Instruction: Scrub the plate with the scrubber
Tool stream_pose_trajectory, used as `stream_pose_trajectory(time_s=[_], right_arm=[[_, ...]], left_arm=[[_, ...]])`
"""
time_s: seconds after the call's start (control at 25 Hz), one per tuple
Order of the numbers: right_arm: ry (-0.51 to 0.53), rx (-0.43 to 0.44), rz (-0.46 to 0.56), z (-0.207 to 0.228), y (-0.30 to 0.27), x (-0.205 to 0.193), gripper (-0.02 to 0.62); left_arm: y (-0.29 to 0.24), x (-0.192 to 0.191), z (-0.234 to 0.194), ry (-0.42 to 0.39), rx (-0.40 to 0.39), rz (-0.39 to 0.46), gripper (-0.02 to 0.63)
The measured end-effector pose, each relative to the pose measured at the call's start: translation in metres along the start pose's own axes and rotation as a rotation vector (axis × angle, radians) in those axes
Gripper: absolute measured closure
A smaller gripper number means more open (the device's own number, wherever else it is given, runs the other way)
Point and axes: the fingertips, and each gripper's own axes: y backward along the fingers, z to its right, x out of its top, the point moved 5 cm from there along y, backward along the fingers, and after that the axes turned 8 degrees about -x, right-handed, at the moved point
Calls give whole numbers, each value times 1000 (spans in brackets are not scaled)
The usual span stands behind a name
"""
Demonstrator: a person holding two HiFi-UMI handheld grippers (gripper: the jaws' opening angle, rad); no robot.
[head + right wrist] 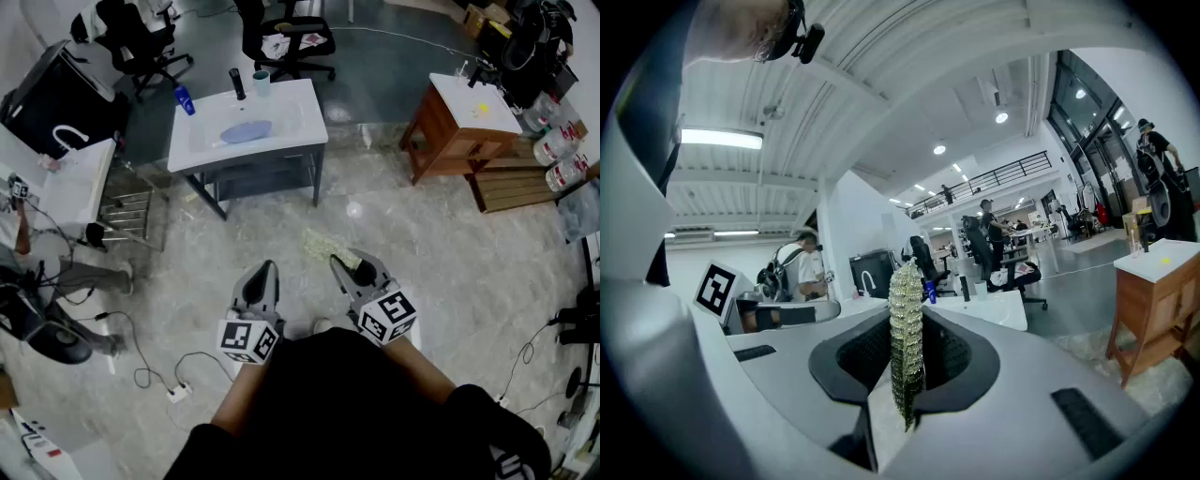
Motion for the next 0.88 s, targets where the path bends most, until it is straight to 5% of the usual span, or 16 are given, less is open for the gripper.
stream_pose_trajectory(time_s=[0.6, 0.88], right_arm=[[-93, 6, -19, 51, -13, -11, 535], [-72, -5, -19, 64, -54, -7, 534]], left_arm=[[-19, -15, -18, -17, 96, -32, 601], [-60, -7, -57, -14, 69, -23, 601]])
